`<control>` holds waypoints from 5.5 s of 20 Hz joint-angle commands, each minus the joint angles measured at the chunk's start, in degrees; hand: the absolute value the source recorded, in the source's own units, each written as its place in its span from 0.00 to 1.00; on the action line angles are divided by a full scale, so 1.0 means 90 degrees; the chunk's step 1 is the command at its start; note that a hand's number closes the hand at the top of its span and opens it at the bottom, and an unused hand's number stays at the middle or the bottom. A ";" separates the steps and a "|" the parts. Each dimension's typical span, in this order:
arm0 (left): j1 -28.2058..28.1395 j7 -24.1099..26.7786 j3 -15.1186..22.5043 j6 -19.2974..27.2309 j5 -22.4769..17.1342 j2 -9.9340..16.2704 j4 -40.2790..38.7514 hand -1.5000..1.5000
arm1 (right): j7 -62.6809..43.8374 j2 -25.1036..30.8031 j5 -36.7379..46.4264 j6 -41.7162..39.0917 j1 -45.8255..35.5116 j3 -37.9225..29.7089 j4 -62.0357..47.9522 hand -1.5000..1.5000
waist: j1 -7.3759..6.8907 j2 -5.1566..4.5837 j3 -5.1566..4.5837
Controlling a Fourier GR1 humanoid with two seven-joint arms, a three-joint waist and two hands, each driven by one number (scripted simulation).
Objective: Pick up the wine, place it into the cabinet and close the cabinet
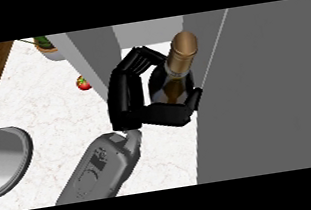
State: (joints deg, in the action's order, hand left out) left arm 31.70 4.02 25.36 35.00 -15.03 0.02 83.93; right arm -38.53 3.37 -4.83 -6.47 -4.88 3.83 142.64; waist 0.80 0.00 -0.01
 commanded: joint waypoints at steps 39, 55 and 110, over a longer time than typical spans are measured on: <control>0.1718 0.2176 -0.1098 -0.0720 -0.1071 -0.0002 -0.4347 1.00 | 0.0098 -0.0264 -0.0345 -0.0007 0.0130 0.0125 0.0330 0.00 | 0.0033 -0.0015 -0.0001; 0.3276 0.3738 -0.2227 -0.0865 -0.1044 0.0050 -0.7124 1.00 | 0.0324 -0.0179 -0.0414 -0.0232 0.0512 0.0050 0.0464 0.00 | 0.0171 -0.0069 -0.0001; 0.3376 0.4876 -0.3251 -0.0881 -0.0993 0.0087 -0.8743 0.00 | 0.0368 -0.0208 -0.0414 -0.0210 -0.0212 0.0019 -0.0182 0.00 | 0.0333 -0.0177 -0.0006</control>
State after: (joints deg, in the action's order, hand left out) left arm 63.86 46.33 -3.58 27.28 -24.12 0.14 5.57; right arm -34.74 1.07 -5.60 -8.46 -5.60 6.09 140.46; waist 4.60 -1.44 0.13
